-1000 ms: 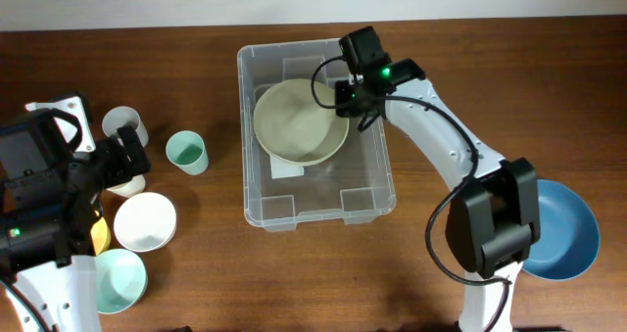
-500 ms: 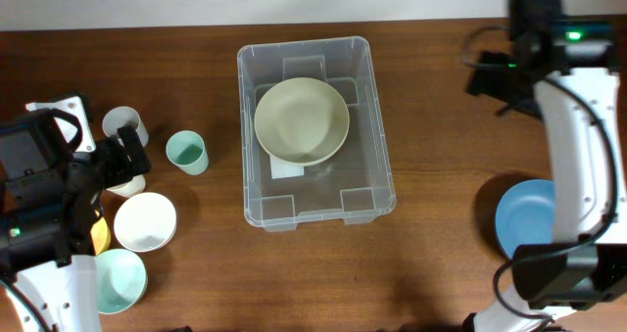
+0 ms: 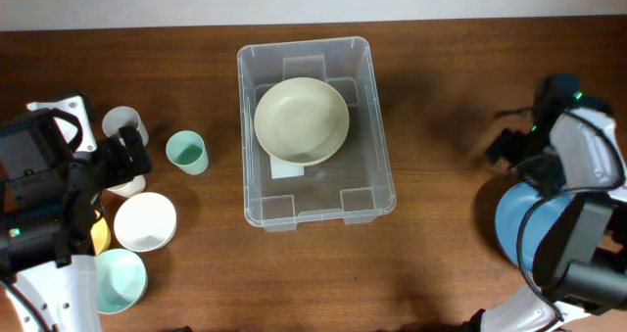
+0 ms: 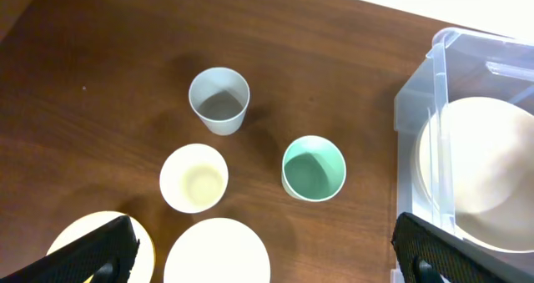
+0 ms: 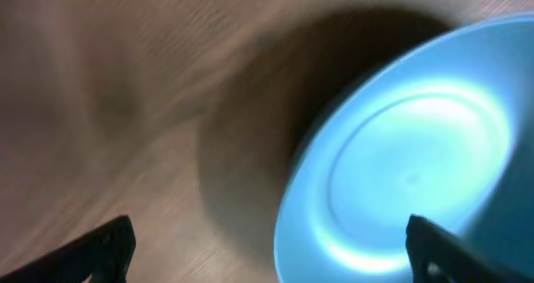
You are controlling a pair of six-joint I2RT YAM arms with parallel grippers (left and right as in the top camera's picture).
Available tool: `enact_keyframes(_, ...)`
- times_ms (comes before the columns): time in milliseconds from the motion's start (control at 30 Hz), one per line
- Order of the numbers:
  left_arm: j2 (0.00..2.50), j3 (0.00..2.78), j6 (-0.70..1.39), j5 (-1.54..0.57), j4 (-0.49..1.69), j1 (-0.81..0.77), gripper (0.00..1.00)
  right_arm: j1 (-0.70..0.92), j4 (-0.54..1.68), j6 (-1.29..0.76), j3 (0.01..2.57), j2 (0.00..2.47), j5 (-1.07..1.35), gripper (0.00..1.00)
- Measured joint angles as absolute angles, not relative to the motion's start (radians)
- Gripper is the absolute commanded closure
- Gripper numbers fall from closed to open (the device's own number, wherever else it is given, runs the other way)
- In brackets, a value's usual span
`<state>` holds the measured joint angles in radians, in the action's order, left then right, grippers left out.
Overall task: Pack container
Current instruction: 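Grip the blue bowl rim with the right gripper and lift it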
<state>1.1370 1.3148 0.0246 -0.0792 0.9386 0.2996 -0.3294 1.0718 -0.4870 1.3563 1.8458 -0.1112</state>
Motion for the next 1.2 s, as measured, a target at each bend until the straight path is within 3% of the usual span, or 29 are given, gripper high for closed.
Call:
enact_keyframes(200,1.137,1.315,0.025,-0.080,0.939,0.300,0.01,-0.328,0.813,-0.499,1.143,1.845,-0.107,0.11)
enact_keyframes(367,1.137,1.315,0.025,-0.080,0.939,0.300,0.01,-0.328,0.743,-0.504,1.095,1.844,-0.112,0.30)
enact_keyframes(400,1.137,1.315,0.025,-0.080,0.939,0.300,0.01,-0.328,0.739,-0.506,1.095,1.844,-0.115,0.35)
enact_keyframes(433,1.137,1.315,0.025,-0.080,0.939,0.300,0.01,-0.328,0.738,-0.505,1.094,1.844,-0.122,0.49)
enact_keyframes(467,1.137,1.315,0.025,-0.080,0.939,0.300,0.01,-0.328,0.735,-0.508,1.093,1.844,-0.130,0.56)
enact_keyframes(700,1.137,1.315,0.025,-0.080,0.939,0.300,0.00,-0.327,0.736,-0.516,1.088,1.845,-0.159,0.79)
enact_keyframes(733,1.137,1.315,0.025,-0.080,0.939,0.300,0.00,-0.327,0.736,-0.514,1.088,1.845,-0.160,0.91)
enact_keyframes(767,1.137,1.315,0.025,-0.080,0.939,0.300,0.01,-0.327,0.735,-0.513,1.088,1.845,-0.162,0.96)
enact_keyframes(1000,1.137,1.315,0.025,-0.080,0.939,0.300,0.01,-0.326,0.729,-0.518,1.089,1.834,-0.205,0.96)
enact_keyframes(1200,1.137,1.315,0.025,-0.080,0.939,0.300,0.01,-0.298,0.867,-0.463,1.244,1.831,-0.173,0.96)
